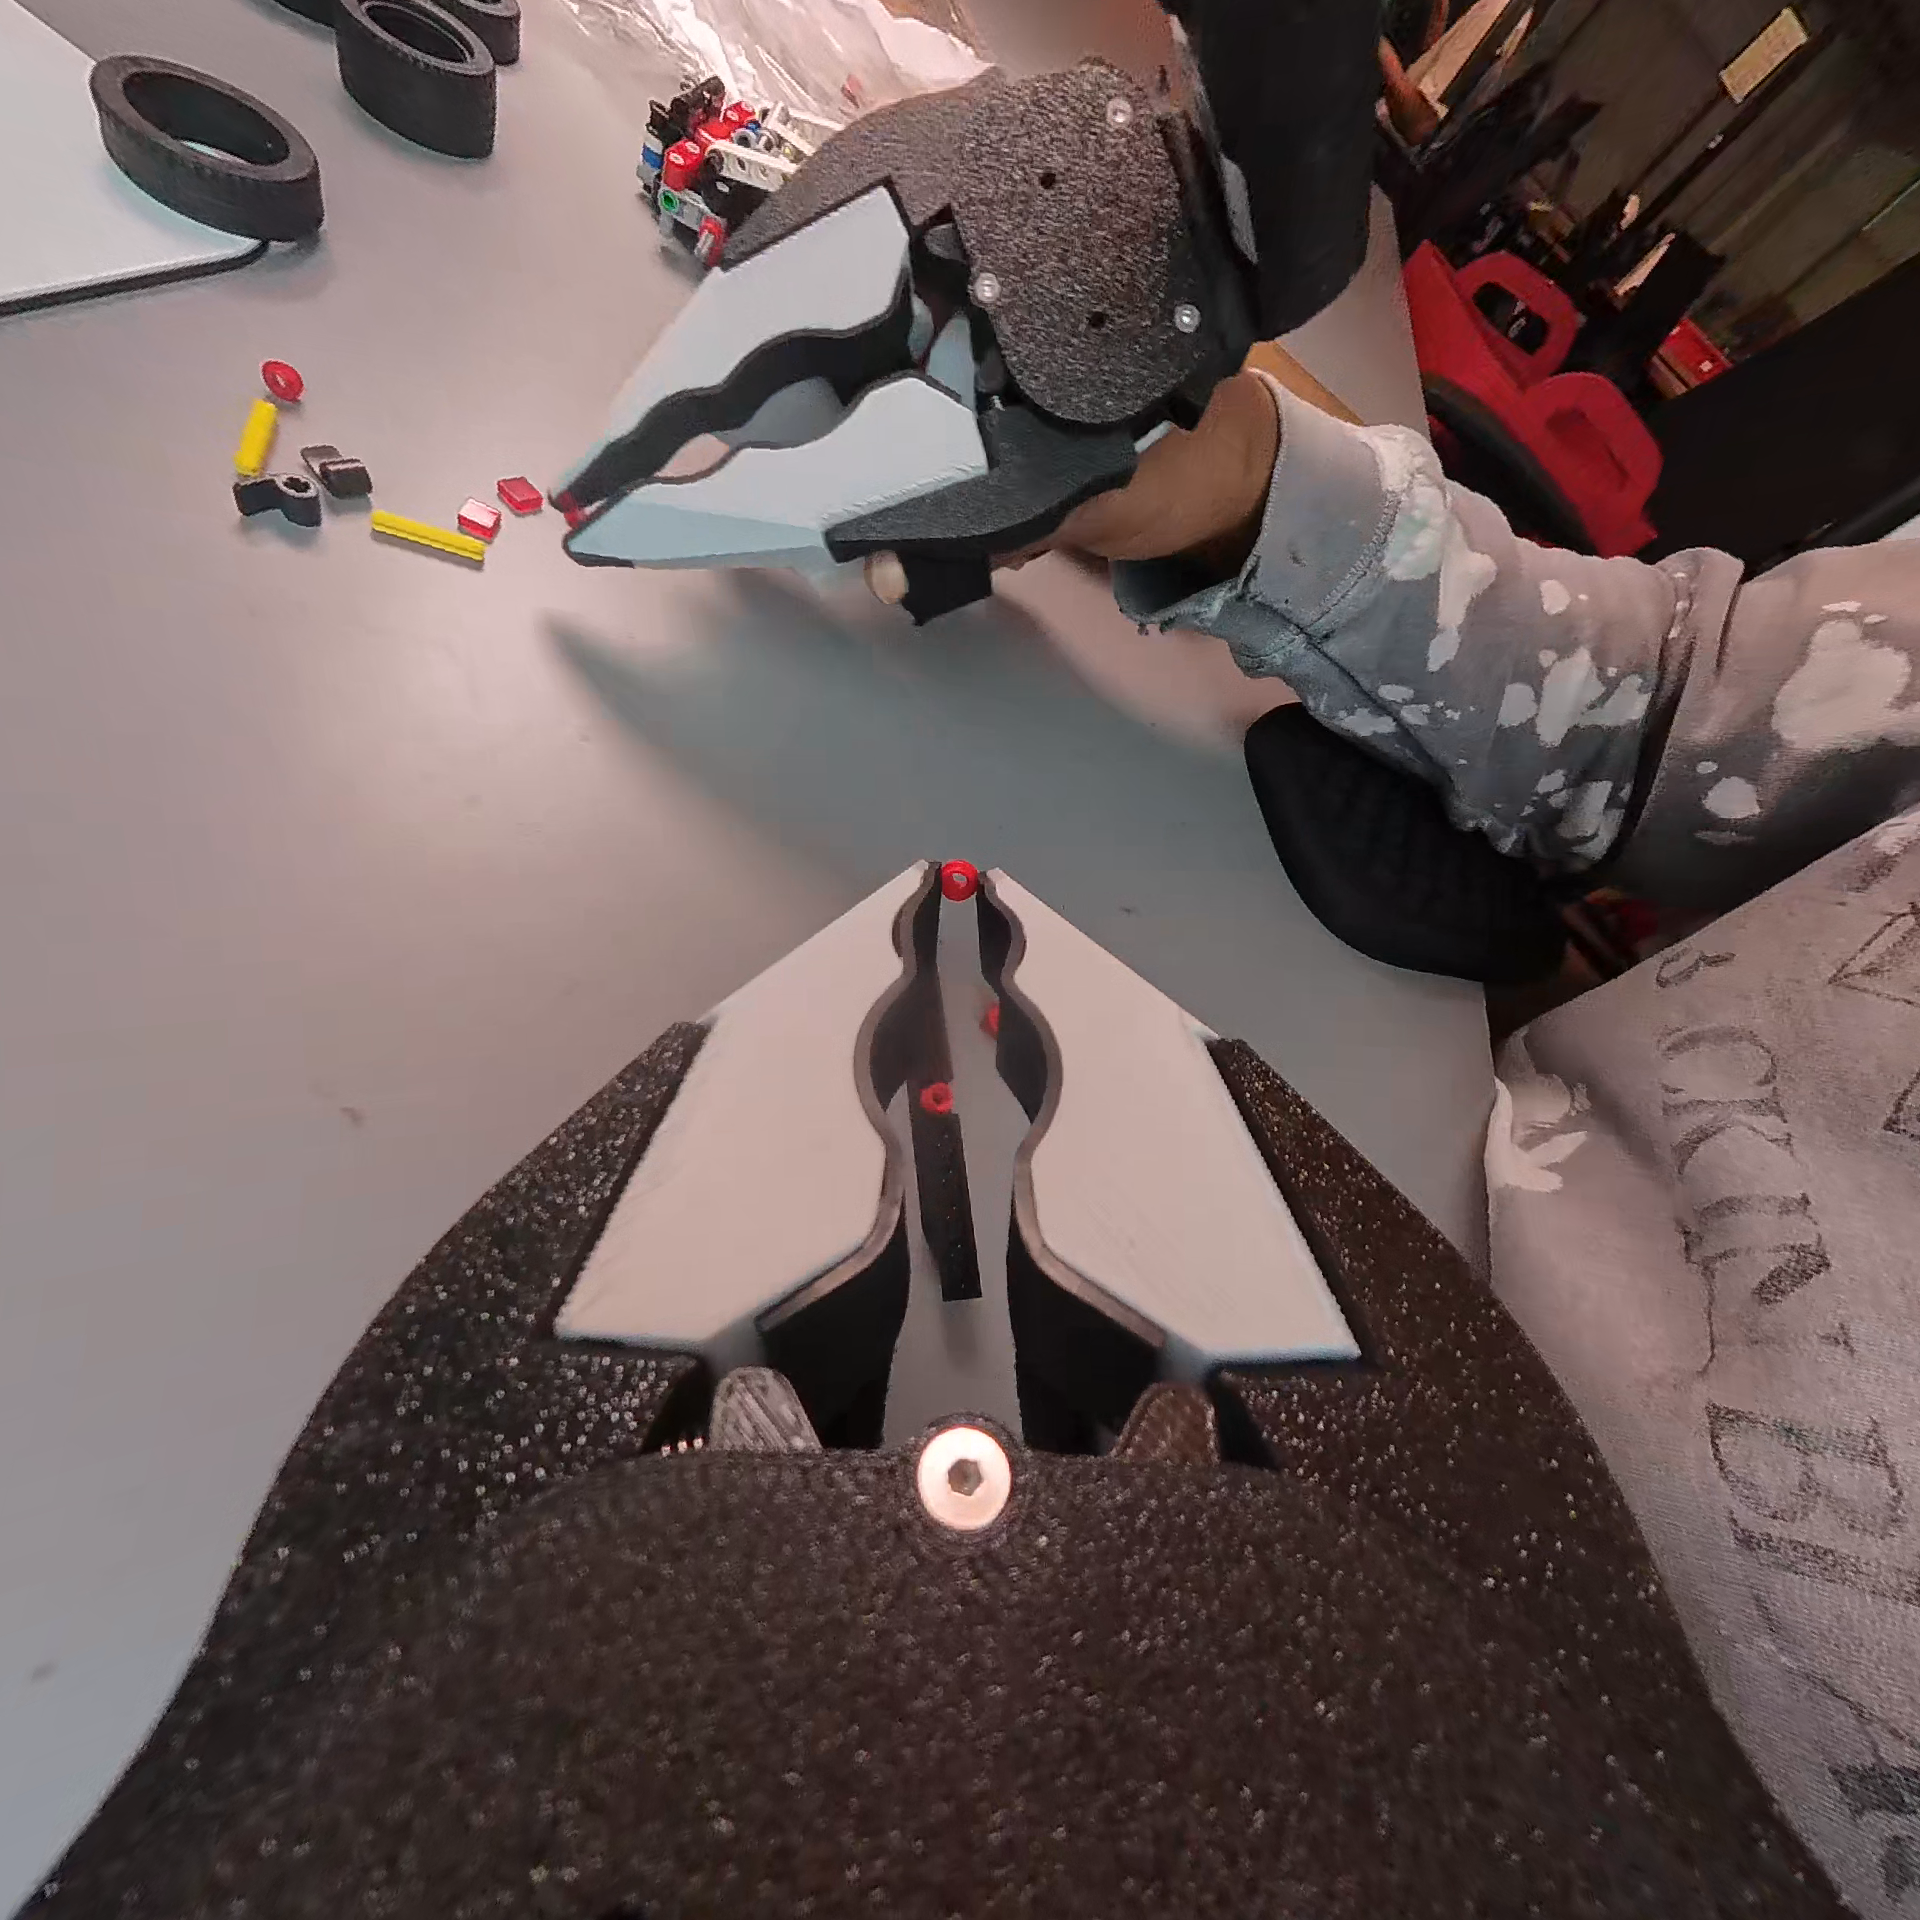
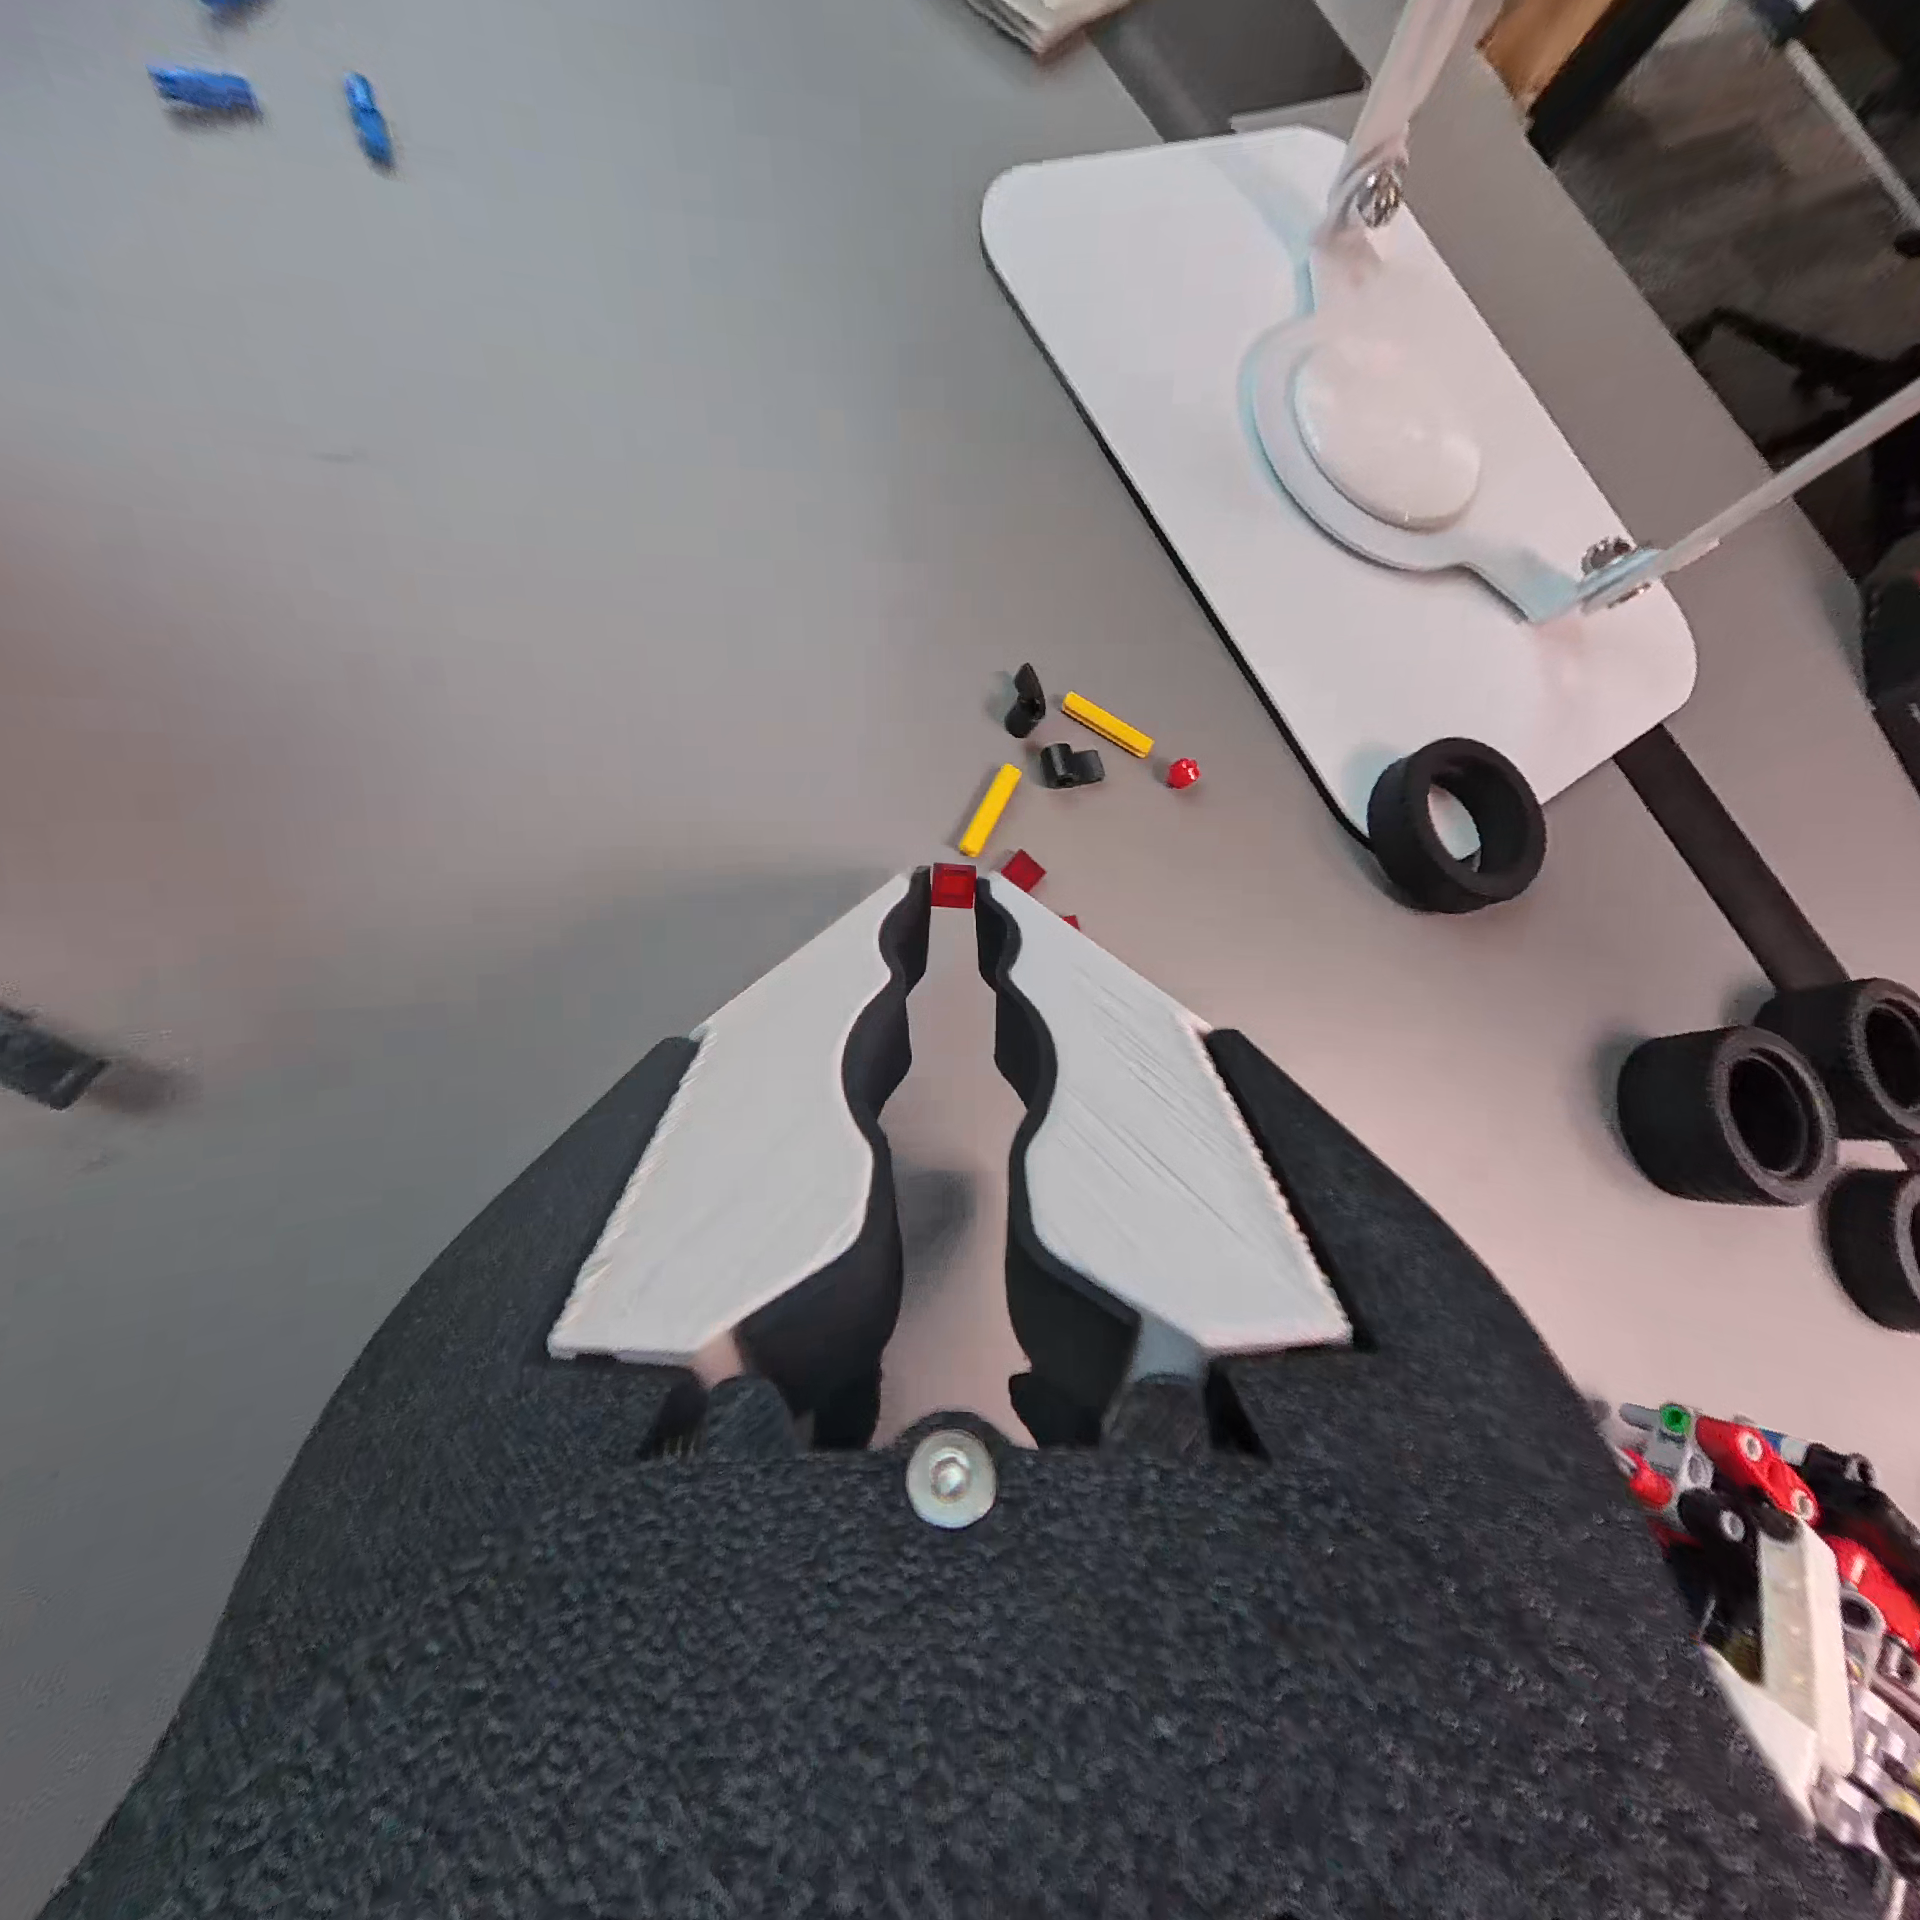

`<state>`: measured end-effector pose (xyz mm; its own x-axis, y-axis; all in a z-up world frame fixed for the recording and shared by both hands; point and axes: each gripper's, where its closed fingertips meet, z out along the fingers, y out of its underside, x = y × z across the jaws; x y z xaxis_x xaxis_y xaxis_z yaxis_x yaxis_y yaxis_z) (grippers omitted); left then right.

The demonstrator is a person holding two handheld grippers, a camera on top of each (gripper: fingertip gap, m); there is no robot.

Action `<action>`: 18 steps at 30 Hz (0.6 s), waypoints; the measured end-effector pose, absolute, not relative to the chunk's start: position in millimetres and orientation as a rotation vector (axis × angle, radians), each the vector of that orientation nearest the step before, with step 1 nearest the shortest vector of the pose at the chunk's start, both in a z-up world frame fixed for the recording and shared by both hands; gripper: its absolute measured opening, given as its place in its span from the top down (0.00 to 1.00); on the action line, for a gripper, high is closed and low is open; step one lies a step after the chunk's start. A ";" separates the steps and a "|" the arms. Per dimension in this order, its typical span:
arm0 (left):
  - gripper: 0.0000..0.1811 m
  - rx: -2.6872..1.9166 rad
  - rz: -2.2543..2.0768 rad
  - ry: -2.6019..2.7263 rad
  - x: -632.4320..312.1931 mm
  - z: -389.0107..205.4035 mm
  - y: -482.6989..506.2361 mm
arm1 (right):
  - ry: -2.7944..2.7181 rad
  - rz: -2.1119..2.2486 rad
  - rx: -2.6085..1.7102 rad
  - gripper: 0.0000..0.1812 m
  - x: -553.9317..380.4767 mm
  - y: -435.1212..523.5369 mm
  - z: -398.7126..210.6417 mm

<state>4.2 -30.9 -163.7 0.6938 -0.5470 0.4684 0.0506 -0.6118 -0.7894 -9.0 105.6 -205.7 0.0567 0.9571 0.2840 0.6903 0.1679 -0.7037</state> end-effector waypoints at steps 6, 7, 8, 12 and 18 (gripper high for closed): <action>0.98 -2.039 -0.913 0.341 -1.2 -159.3 -28.0 | -1.684 0.468 -1.586 0.85 -11.5 109.4 -203.7; 0.97 -2.023 -0.925 0.331 -2.4 -156.6 -27.6 | -1.672 0.499 -1.541 0.83 -11.0 105.2 -194.6; 0.98 -2.001 -0.946 0.319 -3.3 -152.6 -27.2 | -1.673 0.548 -1.480 0.82 -9.7 96.7 -183.6; 0.97 -1.863 -1.184 0.231 -2.3 -128.0 -30.7 | -1.796 0.886 -1.099 0.83 5.8 20.5 -135.2; 0.98 -1.673 -1.551 0.230 12.6 -99.1 -47.9 | -1.830 0.980 -0.807 0.89 12.2 -48.3 -99.1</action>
